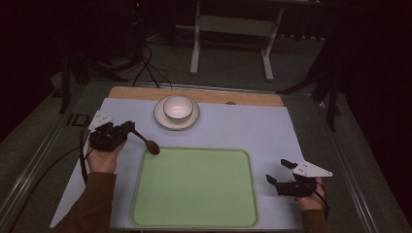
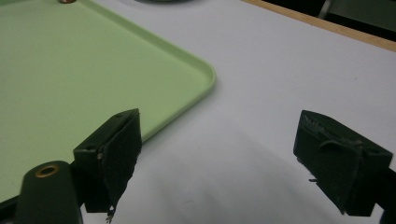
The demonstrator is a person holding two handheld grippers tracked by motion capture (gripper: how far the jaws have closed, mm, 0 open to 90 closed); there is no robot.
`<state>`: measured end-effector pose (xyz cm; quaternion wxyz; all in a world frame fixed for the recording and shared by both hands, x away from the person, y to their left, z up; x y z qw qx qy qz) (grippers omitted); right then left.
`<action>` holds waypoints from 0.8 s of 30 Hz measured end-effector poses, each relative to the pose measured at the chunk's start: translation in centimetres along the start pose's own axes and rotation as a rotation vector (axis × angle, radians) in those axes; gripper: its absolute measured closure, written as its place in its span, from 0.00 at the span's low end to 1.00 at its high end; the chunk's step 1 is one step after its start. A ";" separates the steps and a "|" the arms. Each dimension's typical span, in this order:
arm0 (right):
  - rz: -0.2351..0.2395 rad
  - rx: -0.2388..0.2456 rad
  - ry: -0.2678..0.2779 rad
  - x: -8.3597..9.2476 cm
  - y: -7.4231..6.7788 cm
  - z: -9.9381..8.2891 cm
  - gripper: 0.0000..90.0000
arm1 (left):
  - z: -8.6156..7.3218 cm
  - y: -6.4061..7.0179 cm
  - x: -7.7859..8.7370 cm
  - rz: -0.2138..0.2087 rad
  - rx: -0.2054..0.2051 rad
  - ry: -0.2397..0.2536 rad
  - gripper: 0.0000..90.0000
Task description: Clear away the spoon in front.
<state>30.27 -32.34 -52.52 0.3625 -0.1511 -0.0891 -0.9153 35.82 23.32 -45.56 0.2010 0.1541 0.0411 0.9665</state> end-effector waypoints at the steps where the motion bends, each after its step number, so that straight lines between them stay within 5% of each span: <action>1: 0.000 0.000 0.001 0.0 0.0 0.0 0.17 | 0.1 -0.1 -0.6 0.000 0.007 -0.001 0.90; 8: 0.003 -0.003 -0.003 0.0 0.0 0.0 0.17 | 0.5 0.0 -1.2 -0.068 0.093 0.009 0.93; 17: 0.004 -0.001 -0.005 -0.1 -0.1 -0.1 0.17 | 0.8 2.0 1.0 -0.126 0.034 -0.061 0.94; 24: 0.005 -0.001 -0.008 -0.2 0.0 -0.1 0.17 | 0.5 2.8 1.8 -0.198 0.047 -0.127 0.93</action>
Point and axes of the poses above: each handheld gripper's, and its own axes: x roughly backward along the jaws, z roughly out of its top, y roughly to its right, the point moved 3 cm from there along -x, roughly forward along the jaws, and after that the axes turned 9 degrees about y, right-handed, at the moved point
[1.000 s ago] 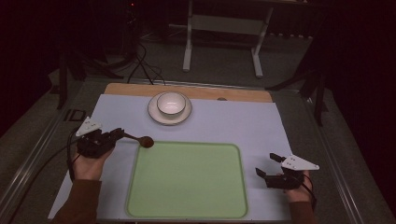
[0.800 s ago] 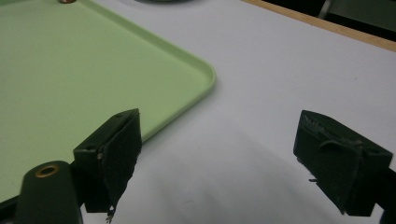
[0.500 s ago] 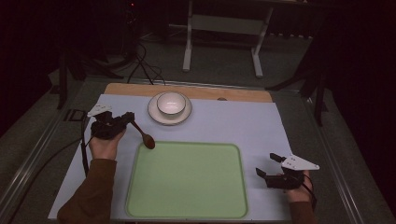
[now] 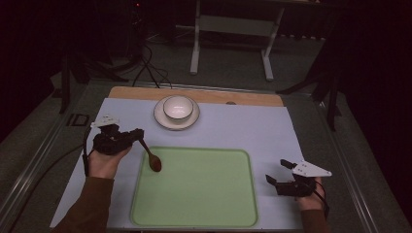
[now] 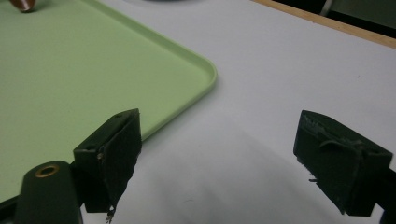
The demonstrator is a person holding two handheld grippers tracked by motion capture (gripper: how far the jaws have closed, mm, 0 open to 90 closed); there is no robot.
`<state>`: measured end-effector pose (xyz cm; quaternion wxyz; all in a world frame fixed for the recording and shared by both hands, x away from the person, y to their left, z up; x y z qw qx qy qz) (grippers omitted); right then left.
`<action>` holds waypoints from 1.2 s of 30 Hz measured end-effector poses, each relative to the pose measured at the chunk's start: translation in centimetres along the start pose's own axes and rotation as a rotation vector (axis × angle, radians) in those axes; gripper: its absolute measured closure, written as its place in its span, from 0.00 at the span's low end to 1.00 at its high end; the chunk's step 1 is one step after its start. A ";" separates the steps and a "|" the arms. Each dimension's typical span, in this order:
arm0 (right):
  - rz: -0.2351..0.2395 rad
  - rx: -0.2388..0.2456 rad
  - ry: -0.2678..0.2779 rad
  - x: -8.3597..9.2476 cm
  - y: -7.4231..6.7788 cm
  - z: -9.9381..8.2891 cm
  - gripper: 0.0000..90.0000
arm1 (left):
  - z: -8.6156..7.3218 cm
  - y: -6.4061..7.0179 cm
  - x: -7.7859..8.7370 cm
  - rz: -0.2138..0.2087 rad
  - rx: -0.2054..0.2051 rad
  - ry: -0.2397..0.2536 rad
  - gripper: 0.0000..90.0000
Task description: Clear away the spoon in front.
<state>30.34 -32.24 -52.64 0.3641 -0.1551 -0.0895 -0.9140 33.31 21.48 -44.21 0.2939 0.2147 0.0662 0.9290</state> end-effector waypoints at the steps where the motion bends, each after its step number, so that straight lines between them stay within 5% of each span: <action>1: 0.000 0.000 0.000 0.0 0.0 0.0 0.17 | -0.1 0.1 0.0 -0.004 0.004 -0.002 0.93; 9: -0.001 0.001 0.000 0.0 0.0 0.0 0.17 | -0.8 0.5 0.3 -0.030 0.009 -0.010 0.93; 15: 0.000 0.004 -0.003 0.0 0.0 0.0 0.17 | -1.1 0.3 -0.2 0.051 -0.035 -0.017 0.90; 21: -0.003 0.005 -0.011 -0.1 0.0 0.0 0.17 | -2.1 -0.4 -1.7 0.061 -0.008 -0.032 0.85; 23: -0.008 0.006 -0.014 0.0 0.1 0.0 0.17 | -3.5 -0.6 -3.1 0.026 -0.002 -0.071 0.83; 36: -0.007 0.006 -0.015 -0.1 0.1 0.0 0.17 | -5.9 -0.4 -4.3 -0.074 -0.032 -0.084 0.78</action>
Point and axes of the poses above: each handheld gripper's, and its own axes: x roughly backward along the jaws, z roughly out of its top, y roughly to its right, the point moved 3 cm from there along -x, roughly forward along the jaws, and after that the axes turned 9 degrees about y, right-handed, at the moved point
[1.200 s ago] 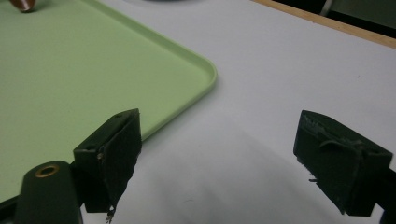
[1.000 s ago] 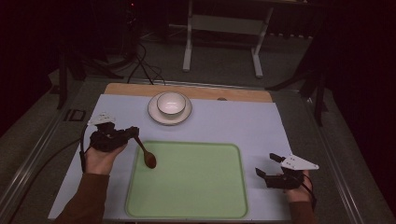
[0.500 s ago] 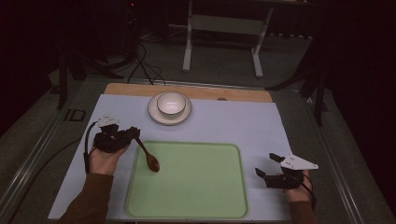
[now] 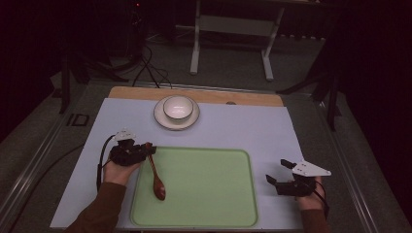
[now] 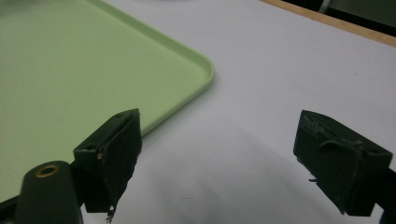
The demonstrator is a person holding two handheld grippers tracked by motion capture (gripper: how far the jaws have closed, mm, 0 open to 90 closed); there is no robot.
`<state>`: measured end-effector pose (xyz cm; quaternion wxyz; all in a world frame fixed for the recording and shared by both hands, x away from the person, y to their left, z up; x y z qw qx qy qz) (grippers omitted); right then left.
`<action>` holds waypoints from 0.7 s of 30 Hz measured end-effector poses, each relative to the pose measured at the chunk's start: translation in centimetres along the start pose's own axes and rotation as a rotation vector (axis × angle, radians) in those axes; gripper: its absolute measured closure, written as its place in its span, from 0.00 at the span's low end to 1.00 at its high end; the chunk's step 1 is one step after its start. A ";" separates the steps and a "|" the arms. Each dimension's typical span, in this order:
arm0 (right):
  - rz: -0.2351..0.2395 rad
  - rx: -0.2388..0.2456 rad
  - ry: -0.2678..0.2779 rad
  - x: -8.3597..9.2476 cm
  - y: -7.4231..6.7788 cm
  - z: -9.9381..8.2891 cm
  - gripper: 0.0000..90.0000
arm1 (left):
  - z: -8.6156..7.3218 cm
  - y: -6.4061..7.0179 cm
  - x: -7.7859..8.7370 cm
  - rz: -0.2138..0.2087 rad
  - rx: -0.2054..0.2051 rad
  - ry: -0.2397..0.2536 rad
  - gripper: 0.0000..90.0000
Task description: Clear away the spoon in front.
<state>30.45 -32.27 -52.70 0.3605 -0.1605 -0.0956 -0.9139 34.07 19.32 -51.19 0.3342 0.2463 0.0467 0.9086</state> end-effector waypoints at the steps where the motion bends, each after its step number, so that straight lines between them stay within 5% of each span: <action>1: 0.000 0.000 0.000 0.0 0.0 0.0 0.17 | -0.1 0.0 -0.1 -0.002 -0.006 -0.005 0.78; 21: 0.003 0.001 -0.003 0.0 -0.1 0.0 0.17 | -2.7 0.0 -1.5 -0.021 -0.006 -0.108 0.72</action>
Point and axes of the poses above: each handheld gripper's, and its own axes: x roughly backward along the jaws, z roughly out of its top, y roughly to its right, the point moved 3 cm from there along -x, roughly forward along the jaws, and after that the axes turned 9 degrees about y, right-handed, at the moved point
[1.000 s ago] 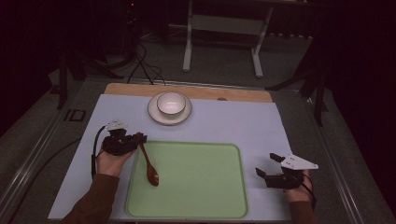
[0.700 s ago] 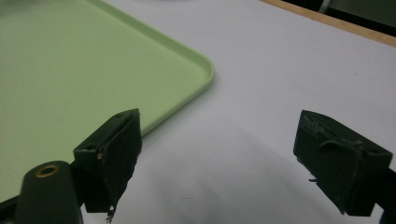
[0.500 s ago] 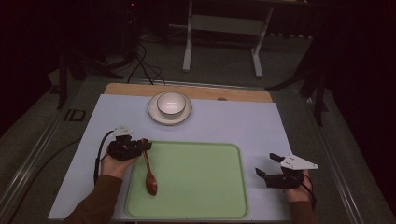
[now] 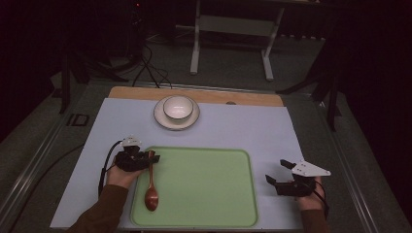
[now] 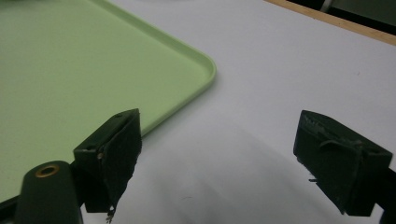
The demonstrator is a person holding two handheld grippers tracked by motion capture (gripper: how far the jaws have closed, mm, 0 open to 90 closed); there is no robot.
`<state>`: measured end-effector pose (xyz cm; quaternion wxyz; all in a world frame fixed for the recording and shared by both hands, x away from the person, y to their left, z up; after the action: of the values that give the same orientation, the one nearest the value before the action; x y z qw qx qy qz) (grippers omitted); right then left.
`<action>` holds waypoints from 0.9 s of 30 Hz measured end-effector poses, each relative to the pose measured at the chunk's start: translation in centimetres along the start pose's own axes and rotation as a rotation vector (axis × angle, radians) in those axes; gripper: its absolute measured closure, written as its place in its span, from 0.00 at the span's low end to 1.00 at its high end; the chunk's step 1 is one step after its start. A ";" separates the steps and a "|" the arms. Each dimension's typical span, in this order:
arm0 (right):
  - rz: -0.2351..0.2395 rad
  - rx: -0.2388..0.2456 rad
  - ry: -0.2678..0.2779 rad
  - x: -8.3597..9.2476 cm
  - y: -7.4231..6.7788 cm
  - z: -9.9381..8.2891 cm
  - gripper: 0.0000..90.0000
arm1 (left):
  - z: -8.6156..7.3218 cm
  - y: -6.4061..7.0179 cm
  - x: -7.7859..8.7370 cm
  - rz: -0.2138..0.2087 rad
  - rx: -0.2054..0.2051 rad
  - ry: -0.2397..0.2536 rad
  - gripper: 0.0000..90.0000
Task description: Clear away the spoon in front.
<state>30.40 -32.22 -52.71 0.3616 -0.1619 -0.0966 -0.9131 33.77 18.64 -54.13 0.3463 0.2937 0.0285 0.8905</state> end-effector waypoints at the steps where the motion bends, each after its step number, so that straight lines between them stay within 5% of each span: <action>1: -0.001 0.000 0.000 0.0 0.0 0.0 0.17 | -0.1 0.0 -0.1 0.003 -0.003 -0.007 0.71; 10: 0.003 0.002 -0.002 -0.1 0.0 0.0 0.17 | -0.9 0.0 -0.8 0.054 -0.044 -0.066 0.70; 20: 0.003 0.004 -0.004 -0.1 0.0 0.0 0.17 | -0.9 0.5 -1.3 0.135 -0.135 -0.061 0.56; 27: 0.005 0.005 -0.006 -0.1 0.0 0.0 0.17 | -0.5 0.3 -1.0 0.173 -0.146 -0.020 0.49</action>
<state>30.50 -32.14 -52.76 0.3642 -0.1641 -0.0993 -0.9114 33.92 17.89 -54.98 0.2886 0.2778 -0.0652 0.9139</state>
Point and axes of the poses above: each handheld gripper's, and its own axes: x roughly backward along the jaws, z roughly out of its top, y roughly to its right, the point moved 3 cm from there along -x, roughly forward along the jaws, and after that the axes turned 9 degrees about y, right-handed, at the moved point
